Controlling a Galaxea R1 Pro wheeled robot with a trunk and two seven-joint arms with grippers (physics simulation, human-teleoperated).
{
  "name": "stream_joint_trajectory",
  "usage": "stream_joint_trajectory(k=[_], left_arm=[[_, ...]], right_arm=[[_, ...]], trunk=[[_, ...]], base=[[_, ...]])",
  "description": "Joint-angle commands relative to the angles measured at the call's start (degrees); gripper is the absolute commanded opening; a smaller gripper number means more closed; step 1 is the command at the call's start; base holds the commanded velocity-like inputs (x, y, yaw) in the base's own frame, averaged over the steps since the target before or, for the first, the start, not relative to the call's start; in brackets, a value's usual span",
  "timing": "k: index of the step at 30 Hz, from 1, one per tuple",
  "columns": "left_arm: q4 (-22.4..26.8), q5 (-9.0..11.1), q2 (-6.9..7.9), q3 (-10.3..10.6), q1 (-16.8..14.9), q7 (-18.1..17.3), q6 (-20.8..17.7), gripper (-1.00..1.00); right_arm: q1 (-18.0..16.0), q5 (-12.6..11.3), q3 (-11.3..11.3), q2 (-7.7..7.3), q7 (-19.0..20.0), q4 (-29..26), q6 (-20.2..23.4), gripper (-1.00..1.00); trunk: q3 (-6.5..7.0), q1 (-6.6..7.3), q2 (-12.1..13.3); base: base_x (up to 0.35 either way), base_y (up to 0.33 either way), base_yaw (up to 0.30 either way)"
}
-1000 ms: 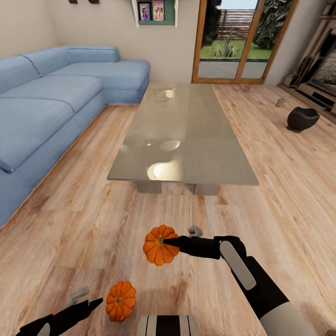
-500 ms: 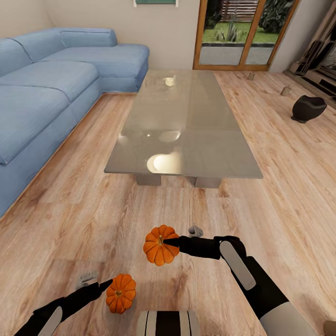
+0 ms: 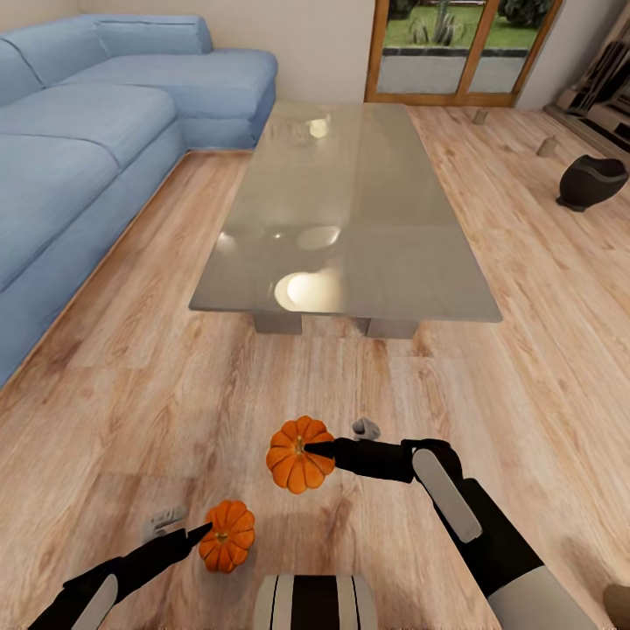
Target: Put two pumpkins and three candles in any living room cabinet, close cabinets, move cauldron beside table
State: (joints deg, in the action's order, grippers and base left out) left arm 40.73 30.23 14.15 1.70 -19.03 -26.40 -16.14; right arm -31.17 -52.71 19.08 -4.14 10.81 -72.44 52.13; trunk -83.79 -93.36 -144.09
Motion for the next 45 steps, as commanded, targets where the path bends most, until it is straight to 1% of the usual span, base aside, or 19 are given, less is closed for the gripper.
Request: stream_joint_trajectory(k=[1,3,5,8,15,18,28,33,41,45], left_arm=[[0.05,0.55,0.01,0.13,-0.01,0.01,-0.43,1.00],[0.05,0.54,-0.04,0.14,0.00,-0.02,-0.41,1.00],[0.05,0.54,-0.07,0.14,-0.03,-0.04,-0.41,1.00],[0.05,0.41,-0.09,0.14,-0.02,-0.05,-0.39,1.00],[0.05,0.12,-0.11,0.14,-0.01,-0.06,-0.38,1.00],[0.05,0.10,-0.16,0.14,0.00,-0.06,-0.38,1.00],[0.41,0.20,-0.18,0.16,-0.02,-0.01,-0.38,1.00],[0.79,0.59,-0.23,0.15,-0.04,-0.02,-0.38,1.00],[0.84,0.62,-0.87,0.23,-0.04,-0.05,-0.38,1.00],[0.91,0.62,-1.10,0.23,-0.04,-0.06,-0.38,1.00]], right_arm=[[-0.03,0.56,0.04,-0.03,0.49,-1.58,0.16,-1.00],[0.09,0.53,0.02,-0.01,0.59,-3.47,0.37,-1.00],[0.37,0.45,0.00,0.01,0.73,-6.88,0.76,-1.00],[0.60,0.38,0.01,0.02,0.79,-8.72,0.95,-1.00],[1.16,-0.49,0.23,0.01,0.96,-13.08,1.87,-1.00],[1.31,-0.53,0.25,0.01,0.96,-13.61,2.58,-1.00],[1.40,-0.51,0.27,0.01,0.85,-13.65,2.90,-1.00],[1.40,-0.44,0.26,0.01,0.61,-13.26,2.80,-1.00],[1.39,-0.38,0.26,0.01,0.40,-12.90,2.72,-1.00],[1.42,-0.38,0.26,0.01,0.38,-12.87,2.66,-1.00]], trunk=[[-0.26,-0.01,-0.03],[-0.71,-0.07,-0.06],[-1.15,-0.12,-0.08],[-1.81,-0.19,-0.12],[-1.81,-0.19,-0.12],[-1.81,-0.19,-0.12],[-4.03,-0.45,-0.26],[-4.03,-0.45,-0.26],[-5.80,-0.66,-0.36],[-5.80,-0.66,-0.36]], base=[[0.000,0.000,0.000],[0.000,0.000,0.000],[0.000,0.000,0.000],[0.000,0.000,0.000],[0.000,0.000,0.000],[0.000,0.000,0.000],[0.000,0.000,0.000],[0.000,0.000,0.000],[0.000,0.000,0.000],[0.000,0.000,0.000]])
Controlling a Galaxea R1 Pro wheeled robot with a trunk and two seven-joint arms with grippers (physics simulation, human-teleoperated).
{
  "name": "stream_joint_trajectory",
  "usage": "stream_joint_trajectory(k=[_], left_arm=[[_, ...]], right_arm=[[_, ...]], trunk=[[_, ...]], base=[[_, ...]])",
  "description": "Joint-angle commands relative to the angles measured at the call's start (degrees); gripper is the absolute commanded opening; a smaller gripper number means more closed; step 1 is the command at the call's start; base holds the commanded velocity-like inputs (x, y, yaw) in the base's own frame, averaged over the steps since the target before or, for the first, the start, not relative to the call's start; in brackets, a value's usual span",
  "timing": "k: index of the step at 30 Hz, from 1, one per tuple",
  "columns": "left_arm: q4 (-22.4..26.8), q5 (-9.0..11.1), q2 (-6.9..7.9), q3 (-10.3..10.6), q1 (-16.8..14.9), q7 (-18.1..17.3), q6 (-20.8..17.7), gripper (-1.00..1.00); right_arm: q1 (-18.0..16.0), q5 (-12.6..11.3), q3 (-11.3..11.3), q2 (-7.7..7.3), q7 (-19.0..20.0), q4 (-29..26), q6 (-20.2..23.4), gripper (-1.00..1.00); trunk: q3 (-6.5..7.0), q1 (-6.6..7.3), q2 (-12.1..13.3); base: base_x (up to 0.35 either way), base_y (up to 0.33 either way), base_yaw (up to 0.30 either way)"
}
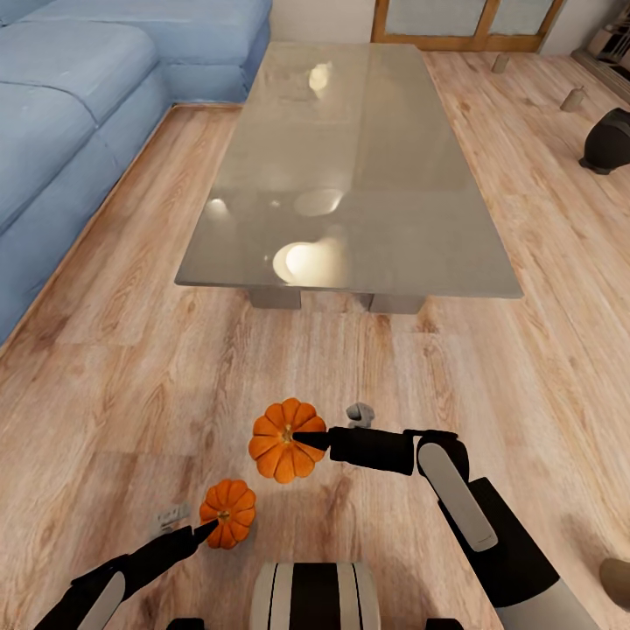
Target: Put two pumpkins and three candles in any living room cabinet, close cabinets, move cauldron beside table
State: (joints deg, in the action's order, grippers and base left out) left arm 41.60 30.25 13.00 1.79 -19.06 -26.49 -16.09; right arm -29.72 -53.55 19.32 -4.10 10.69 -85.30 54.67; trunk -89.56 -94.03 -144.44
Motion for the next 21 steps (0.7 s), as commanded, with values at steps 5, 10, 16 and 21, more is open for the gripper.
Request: stream_joint_trajectory(k=[5,10,16,21], left_arm=[[0.03,0.52,-0.12,0.14,-0.01,0.03,-0.41,1.00],[0.00,0.48,-0.24,0.14,-0.01,0.03,1.02,1.00],[-0.03,0.51,-0.19,0.14,-0.01,0.03,1.69,1.00],[0.02,0.49,-0.17,0.14,-0.01,0.05,1.75,1.00]], right_arm=[[-0.05,0.66,0.02,-0.03,0.47,0.03,0.04,-1.00],[-0.03,0.95,0.02,-0.03,0.47,0.12,-0.09,-1.00],[-0.03,1.06,0.02,-0.03,0.40,0.20,-0.25,-1.00],[-0.01,1.00,0.04,-0.03,0.38,0.27,-0.34,-1.00]], trunk=[[-0.92,-0.09,-0.07],[-0.92,-0.09,-0.07],[-0.92,-0.09,-0.07],[-0.92,-0.09,-0.07]], base=[[0.000,0.000,0.000],[0.000,0.000,0.000],[0.000,0.000,0.000],[0.019,-0.064,0.000]])
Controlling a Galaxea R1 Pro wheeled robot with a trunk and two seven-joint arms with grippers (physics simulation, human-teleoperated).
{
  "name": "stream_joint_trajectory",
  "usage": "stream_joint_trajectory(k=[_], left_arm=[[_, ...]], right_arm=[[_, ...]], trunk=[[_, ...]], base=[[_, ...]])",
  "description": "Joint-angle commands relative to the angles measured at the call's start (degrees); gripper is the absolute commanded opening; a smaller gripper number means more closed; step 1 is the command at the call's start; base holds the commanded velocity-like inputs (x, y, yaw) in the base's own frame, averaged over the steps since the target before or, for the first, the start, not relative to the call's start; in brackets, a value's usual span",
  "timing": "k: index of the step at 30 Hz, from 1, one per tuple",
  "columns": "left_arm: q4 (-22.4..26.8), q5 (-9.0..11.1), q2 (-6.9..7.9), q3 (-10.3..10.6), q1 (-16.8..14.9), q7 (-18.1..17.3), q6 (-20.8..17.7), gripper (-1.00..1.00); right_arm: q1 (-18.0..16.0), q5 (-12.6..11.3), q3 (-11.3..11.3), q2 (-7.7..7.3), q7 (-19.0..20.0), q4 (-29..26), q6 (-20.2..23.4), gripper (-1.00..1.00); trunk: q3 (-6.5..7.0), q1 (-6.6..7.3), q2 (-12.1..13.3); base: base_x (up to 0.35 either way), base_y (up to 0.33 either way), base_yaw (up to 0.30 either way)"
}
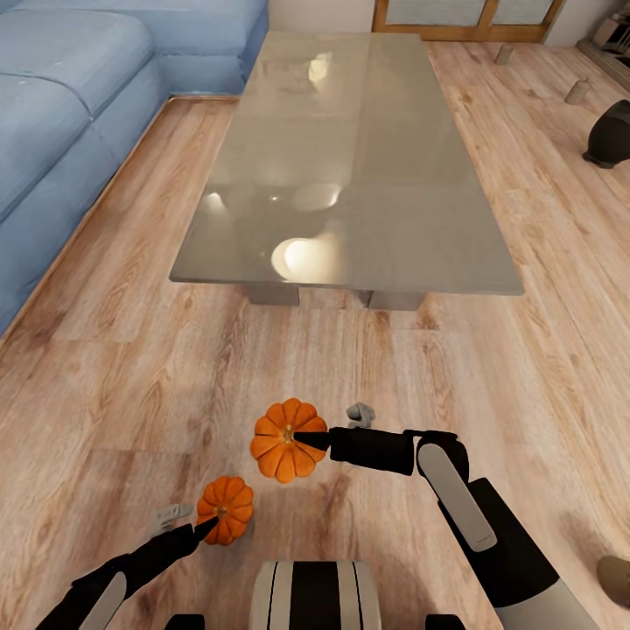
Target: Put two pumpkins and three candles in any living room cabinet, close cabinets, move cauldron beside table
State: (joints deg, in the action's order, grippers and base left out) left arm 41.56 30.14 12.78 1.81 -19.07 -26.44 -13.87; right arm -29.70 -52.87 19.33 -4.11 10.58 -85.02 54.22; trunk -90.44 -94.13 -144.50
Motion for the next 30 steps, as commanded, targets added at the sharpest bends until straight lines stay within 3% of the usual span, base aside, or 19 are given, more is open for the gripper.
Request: stream_joint_trajectory(k=[1,30], left_arm=[[0.07,0.61,0.05,0.13,0.00,0.00,-0.46,1.00],[0.01,0.72,0.13,0.04,0.00,0.04,-0.46,1.00]], right_arm=[[-0.04,0.34,0.05,-0.06,0.49,0.00,0.11,-1.00],[-0.09,0.32,0.07,-0.10,0.49,0.02,0.09,-1.00]], trunk=[[-0.03,0.01,-0.01],[-0.03,0.01,-0.01]], base=[[0.016,-0.052,0.000],[0.068,0.022,0.000]])
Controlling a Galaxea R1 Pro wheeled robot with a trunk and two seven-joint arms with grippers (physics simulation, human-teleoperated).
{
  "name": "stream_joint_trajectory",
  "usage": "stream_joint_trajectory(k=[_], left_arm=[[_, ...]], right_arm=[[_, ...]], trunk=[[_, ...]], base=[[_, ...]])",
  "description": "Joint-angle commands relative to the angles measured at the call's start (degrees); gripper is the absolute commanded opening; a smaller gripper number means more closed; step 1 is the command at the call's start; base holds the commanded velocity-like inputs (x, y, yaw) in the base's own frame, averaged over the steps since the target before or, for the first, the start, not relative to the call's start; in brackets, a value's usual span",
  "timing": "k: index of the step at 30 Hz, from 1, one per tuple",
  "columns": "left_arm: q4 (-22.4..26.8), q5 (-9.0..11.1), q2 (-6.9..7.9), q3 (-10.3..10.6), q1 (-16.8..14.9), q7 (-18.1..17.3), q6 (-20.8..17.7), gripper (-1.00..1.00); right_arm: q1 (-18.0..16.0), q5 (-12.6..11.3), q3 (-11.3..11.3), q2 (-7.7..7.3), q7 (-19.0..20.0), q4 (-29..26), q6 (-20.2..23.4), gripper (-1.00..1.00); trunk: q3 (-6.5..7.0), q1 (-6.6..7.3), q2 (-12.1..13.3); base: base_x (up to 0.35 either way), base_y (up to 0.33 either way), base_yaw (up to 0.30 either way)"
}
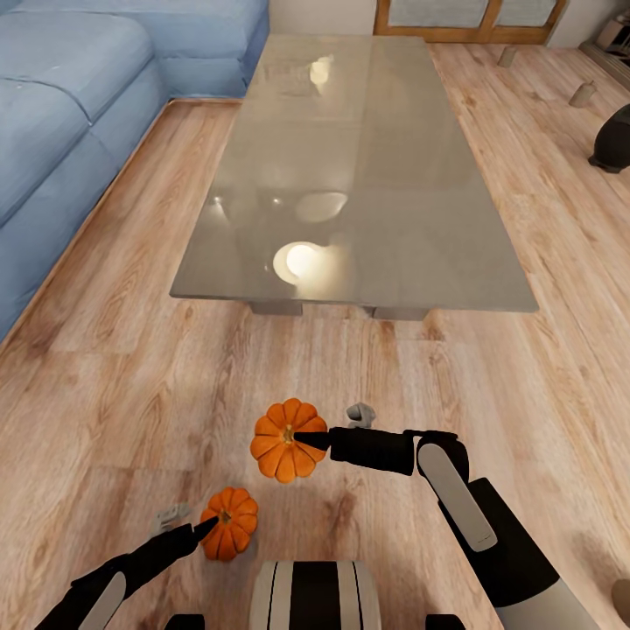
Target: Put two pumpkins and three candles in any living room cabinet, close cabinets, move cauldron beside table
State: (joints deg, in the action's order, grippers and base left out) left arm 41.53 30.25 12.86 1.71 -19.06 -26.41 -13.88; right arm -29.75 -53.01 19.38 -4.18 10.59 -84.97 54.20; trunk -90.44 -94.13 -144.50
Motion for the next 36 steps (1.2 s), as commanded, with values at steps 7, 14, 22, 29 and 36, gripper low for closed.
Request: stream_joint_trajectory(k=[7,14,22,29,36], left_arm=[[0.04,0.62,-0.02,0.13,-0.01,0.01,-0.44,1.00],[-0.01,0.66,-0.07,0.08,-0.01,0.04,-0.44,1.00],[-0.04,0.68,-0.19,-0.04,-0.01,0.04,-0.44,1.00],[-0.04,0.32,-0.86,0.07,-0.01,0.04,-0.32,1.00],[-0.04,-0.08,-1.29,0.26,-0.01,0.04,-0.24,1.00]], right_arm=[[0.01,0.45,0.04,-0.02,0.48,-0.02,0.12,-1.00],[0.00,0.45,0.05,-0.04,0.48,0.00,0.09,-1.00],[0.01,0.45,0.05,-0.04,0.40,0.06,0.03,-1.00],[0.02,0.53,0.05,-0.04,0.46,1.11,0.03,-1.00],[-0.03,0.59,0.05,-0.04,0.42,1.29,0.03,-1.00]], trunk=[[-0.03,0.01,-0.01],[-0.03,0.01,-0.01],[-1.36,-0.15,-0.09],[-1.36,-0.15,-0.09],[-2.02,-0.22,-0.13]], base=[[0.003,0.002,0.000],[0.000,0.000,0.000],[0.000,0.000,0.000],[0.000,0.000,0.000],[0.000,0.000,0.000]])
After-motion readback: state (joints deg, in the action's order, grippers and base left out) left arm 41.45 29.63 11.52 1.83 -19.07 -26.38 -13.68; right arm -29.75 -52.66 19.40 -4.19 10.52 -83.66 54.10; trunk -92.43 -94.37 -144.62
